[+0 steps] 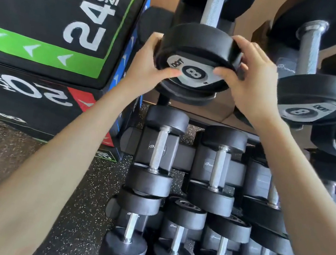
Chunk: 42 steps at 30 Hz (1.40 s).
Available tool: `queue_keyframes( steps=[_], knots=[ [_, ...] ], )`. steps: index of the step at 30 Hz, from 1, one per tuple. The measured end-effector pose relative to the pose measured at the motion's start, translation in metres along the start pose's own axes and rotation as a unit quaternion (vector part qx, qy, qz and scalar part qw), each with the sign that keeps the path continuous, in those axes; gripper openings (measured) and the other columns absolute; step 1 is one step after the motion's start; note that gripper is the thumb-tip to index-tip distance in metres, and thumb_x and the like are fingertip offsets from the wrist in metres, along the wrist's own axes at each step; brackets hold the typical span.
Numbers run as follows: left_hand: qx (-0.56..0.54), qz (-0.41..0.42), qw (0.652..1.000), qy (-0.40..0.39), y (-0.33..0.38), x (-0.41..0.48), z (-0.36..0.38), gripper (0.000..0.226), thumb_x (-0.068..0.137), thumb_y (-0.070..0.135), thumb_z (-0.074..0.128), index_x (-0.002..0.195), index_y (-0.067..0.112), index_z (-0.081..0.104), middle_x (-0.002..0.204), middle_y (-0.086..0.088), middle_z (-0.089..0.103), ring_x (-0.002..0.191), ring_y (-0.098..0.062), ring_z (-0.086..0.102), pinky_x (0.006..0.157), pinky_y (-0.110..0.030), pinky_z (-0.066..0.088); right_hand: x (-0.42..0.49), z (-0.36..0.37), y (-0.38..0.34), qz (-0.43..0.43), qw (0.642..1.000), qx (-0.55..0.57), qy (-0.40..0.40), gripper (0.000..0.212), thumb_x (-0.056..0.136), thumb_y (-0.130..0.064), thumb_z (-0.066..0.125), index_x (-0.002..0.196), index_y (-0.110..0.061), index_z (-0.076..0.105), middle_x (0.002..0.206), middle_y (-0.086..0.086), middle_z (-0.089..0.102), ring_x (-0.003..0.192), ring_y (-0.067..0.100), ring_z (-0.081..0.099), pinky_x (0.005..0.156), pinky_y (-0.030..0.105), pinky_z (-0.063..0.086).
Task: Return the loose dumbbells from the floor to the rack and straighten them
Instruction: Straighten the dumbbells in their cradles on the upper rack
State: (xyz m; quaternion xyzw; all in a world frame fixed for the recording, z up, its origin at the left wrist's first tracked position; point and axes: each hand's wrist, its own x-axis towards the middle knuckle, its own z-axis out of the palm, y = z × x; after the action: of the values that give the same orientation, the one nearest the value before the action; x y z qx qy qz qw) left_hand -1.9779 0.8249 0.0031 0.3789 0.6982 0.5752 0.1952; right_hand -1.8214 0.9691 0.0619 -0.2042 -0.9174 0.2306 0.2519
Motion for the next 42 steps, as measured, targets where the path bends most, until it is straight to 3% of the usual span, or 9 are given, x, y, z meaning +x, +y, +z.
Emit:
queue_keyframes(
  steps=[2,4,7,11,14,18,22,33,42],
  knots=[
    [0.081,0.016,0.997,0.007,0.018,0.005,-0.003,0.051,0.066,0.021,0.08,0.105,0.017,0.047,0.094,0.014,0.057,0.087,0.002,0.057,0.08,-0.017,0.044,-0.01,0.006,0.01,0.024,0.993,0.107,0.041,0.05,0.077,-0.026,0.064,0.125,-0.018,0.05,0.113,-0.01,0.054,0.107,0.016,0.057,0.09,0.043,0.049],
    [0.196,0.086,0.977,-0.011,0.042,0.011,-0.004,0.055,0.07,0.024,0.08,0.114,0.011,0.05,0.102,0.007,0.059,0.096,-0.012,0.056,0.079,-0.024,0.042,-0.023,0.015,0.023,0.062,0.969,0.234,0.058,0.048,0.082,-0.011,0.062,0.127,-0.011,0.044,0.117,-0.003,0.054,0.108,0.007,0.056,0.094,0.03,0.047],
    [0.366,0.179,0.913,-0.025,0.066,0.018,-0.003,0.063,0.072,0.031,0.077,0.127,0.018,0.05,0.118,0.0,0.059,0.11,-0.023,0.05,0.088,-0.036,0.04,-0.036,0.034,0.035,0.13,0.962,0.237,0.027,0.042,0.087,-0.008,0.059,0.124,0.003,0.041,0.113,0.004,0.054,0.1,-0.006,0.054,0.089,0.016,0.043],
    [0.067,0.123,0.99,0.035,0.03,0.005,0.0,0.058,0.071,0.021,0.076,0.123,0.013,0.052,0.118,0.007,0.058,0.111,-0.004,0.053,0.096,-0.022,0.041,-0.021,0.016,0.019,0.149,0.968,0.203,-0.011,0.047,0.078,-0.005,0.071,0.12,-0.004,0.049,0.106,-0.005,0.059,0.095,-0.008,0.058,0.085,0.013,0.046],
    [-0.053,0.035,0.994,0.084,0.003,-0.002,0.004,0.058,0.069,0.018,0.075,0.119,0.01,0.046,0.111,0.008,0.055,0.103,0.007,0.054,0.091,-0.015,0.041,-0.008,0.001,0.004,0.062,0.985,0.163,0.005,0.049,0.075,-0.004,0.072,0.12,-0.011,0.053,0.115,0.001,0.057,0.105,0.006,0.057,0.089,0.017,0.048],
    [0.007,0.066,0.995,0.073,0.021,0.004,0.01,0.052,0.069,0.015,0.078,0.114,0.012,0.052,0.107,0.013,0.055,0.098,0.009,0.052,0.084,-0.009,0.04,-0.019,0.012,0.01,0.094,0.974,0.197,0.066,0.049,0.076,0.006,0.067,0.116,-0.015,0.048,0.111,-0.001,0.052,0.097,-0.008,0.057,0.083,0.012,0.046],
    [0.017,0.068,0.995,0.067,0.022,0.005,0.013,0.053,0.07,0.019,0.079,0.116,0.019,0.052,0.108,0.015,0.056,0.099,0.008,0.051,0.086,-0.009,0.04,-0.021,0.009,0.015,0.12,0.97,0.198,0.071,0.046,0.077,0.004,0.067,0.119,-0.004,0.05,0.114,0.004,0.054,0.104,0.01,0.059,0.087,0.019,0.049],
    [0.119,0.049,0.991,0.037,0.042,0.001,0.004,0.057,0.073,0.022,0.079,0.124,0.015,0.053,0.112,0.007,0.057,0.101,-0.007,0.051,0.082,-0.002,0.037,-0.019,0.002,0.008,0.132,0.973,0.188,0.03,0.044,0.077,-0.003,0.069,0.116,-0.008,0.052,0.114,0.0,0.057,0.109,0.016,0.058,0.096,0.037,0.048],
    [0.323,0.211,0.923,0.006,0.097,-0.032,0.055,0.05,0.075,0.027,0.071,0.123,0.016,0.059,0.127,-0.004,0.057,0.123,-0.027,0.045,0.107,-0.029,0.026,-0.094,-0.069,0.015,0.078,0.996,-0.03,0.031,0.054,0.087,-0.023,0.063,0.135,-0.011,0.042,0.134,0.004,0.048,0.122,0.016,0.046,0.097,0.023,0.037]
  ],
)
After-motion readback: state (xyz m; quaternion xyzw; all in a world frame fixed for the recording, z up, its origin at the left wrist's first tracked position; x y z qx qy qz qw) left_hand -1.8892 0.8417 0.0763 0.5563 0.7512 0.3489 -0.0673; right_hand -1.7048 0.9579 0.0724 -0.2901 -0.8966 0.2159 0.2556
